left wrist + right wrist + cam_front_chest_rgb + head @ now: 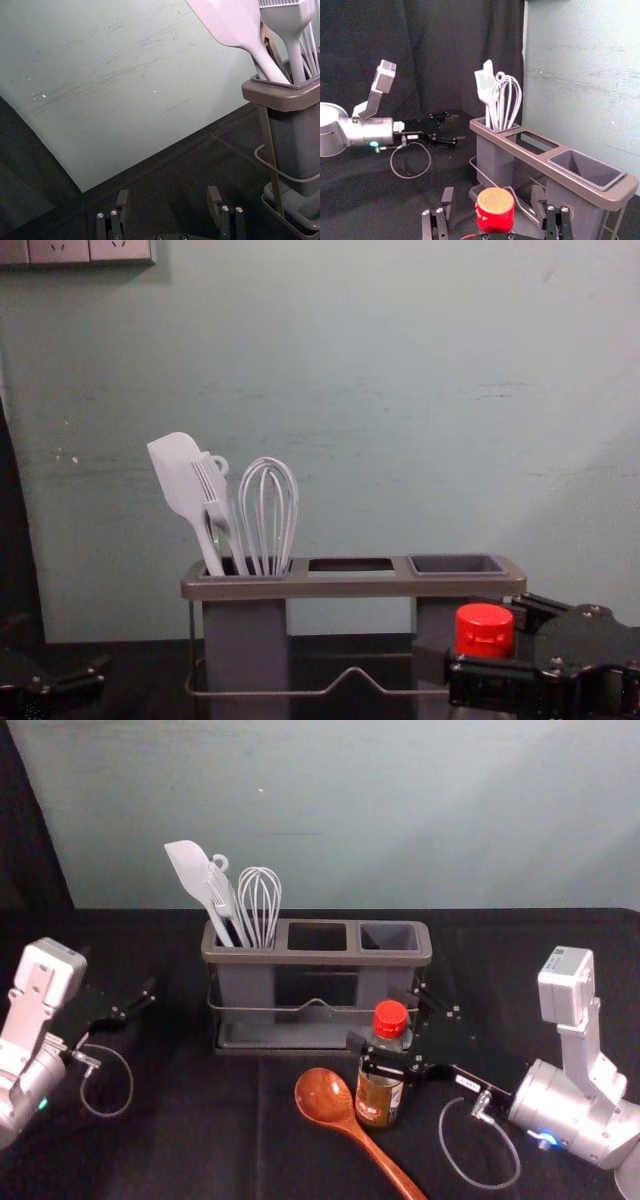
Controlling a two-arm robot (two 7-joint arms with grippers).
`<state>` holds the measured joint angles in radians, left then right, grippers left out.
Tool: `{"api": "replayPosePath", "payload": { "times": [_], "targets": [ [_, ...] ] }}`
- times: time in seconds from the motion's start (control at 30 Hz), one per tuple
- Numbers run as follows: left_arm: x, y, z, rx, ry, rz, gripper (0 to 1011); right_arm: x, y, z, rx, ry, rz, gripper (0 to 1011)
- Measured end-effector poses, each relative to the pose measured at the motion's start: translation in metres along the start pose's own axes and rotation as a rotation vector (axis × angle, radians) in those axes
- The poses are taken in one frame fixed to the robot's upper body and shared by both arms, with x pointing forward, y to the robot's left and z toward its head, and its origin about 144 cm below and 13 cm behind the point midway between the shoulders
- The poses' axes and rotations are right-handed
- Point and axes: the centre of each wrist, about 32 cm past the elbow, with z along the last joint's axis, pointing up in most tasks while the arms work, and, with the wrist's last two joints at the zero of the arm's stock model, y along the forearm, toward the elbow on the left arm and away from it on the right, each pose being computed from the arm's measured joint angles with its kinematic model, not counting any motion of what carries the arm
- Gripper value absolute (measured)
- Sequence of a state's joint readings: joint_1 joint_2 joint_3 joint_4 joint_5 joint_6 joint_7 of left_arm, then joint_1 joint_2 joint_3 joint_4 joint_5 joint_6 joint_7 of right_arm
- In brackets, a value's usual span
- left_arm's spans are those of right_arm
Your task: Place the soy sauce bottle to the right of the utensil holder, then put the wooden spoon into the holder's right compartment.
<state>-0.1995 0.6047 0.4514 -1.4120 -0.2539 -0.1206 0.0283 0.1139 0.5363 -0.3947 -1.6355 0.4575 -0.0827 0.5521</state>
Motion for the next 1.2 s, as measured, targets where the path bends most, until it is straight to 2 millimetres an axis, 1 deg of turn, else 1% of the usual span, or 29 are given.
{"api": "replayPosePath", "payload": {
  "times": [0.07, 0.17, 0.2, 0.3, 0.33, 0.4, 0.53, 0.57, 0.6, 0.63, 0.67, 0.77, 1.07, 1.2],
  "targets": [
    [0.0000, 0.0000, 0.0000, 0.000, 0.000, 0.000, 1012, 0.0000, -0.0001, 0.0000, 0.000, 0.000, 0.000, 947],
    [0.0000, 0.0000, 0.0000, 0.000, 0.000, 0.000, 1011, 0.0001, -0.0002, 0.0000, 0.000, 0.000, 0.000, 906],
    [0.0000, 0.0000, 0.0000, 0.000, 0.000, 0.000, 1011, 0.0001, -0.0002, 0.0000, 0.000, 0.000, -0.001, 853],
    [0.0000, 0.0000, 0.0000, 0.000, 0.000, 0.000, 1011, 0.0001, -0.0004, 0.0000, 0.000, 0.000, -0.001, 800],
    [0.0000, 0.0000, 0.0000, 0.000, 0.000, 0.000, 1011, 0.0001, -0.0004, 0.0000, 0.000, 0.000, -0.001, 743],
    [0.0000, 0.0000, 0.0000, 0.000, 0.000, 0.000, 1011, 0.0002, -0.0005, 0.0000, 0.000, 0.000, -0.001, 707],
    [0.0000, 0.0000, 0.0000, 0.000, 0.000, 0.000, 1012, 0.0002, -0.0006, 0.0001, 0.000, 0.000, -0.001, 568],
    [0.0000, 0.0000, 0.0000, 0.000, 0.000, 0.000, 1011, 0.0002, -0.0006, 0.0001, 0.000, 0.000, -0.001, 568],
    [0.0000, 0.0000, 0.0000, 0.000, 0.000, 0.000, 1011, 0.0002, -0.0006, 0.0001, 0.000, 0.000, -0.001, 507],
    [0.0000, 0.0000, 0.0000, 0.000, 0.000, 0.000, 1011, 0.0002, -0.0006, 0.0001, 0.000, 0.000, -0.001, 487],
    [0.0000, 0.0000, 0.0000, 0.000, 0.000, 0.000, 1011, 0.0002, -0.0006, 0.0001, 0.000, 0.000, -0.001, 426],
    [0.0000, 0.0000, 0.0000, 0.000, 0.000, 0.000, 1011, 0.0002, -0.0006, 0.0001, 0.000, 0.000, -0.002, 393],
    [0.0000, 0.0000, 0.0000, 0.000, 0.000, 0.000, 1012, 0.0000, -0.0008, 0.0005, -0.001, -0.002, -0.001, 393],
    [0.0000, 0.0000, 0.0000, 0.000, 0.000, 0.000, 1012, -0.0041, -0.0055, 0.0095, -0.009, -0.012, -0.003, 393]
  ]
}}
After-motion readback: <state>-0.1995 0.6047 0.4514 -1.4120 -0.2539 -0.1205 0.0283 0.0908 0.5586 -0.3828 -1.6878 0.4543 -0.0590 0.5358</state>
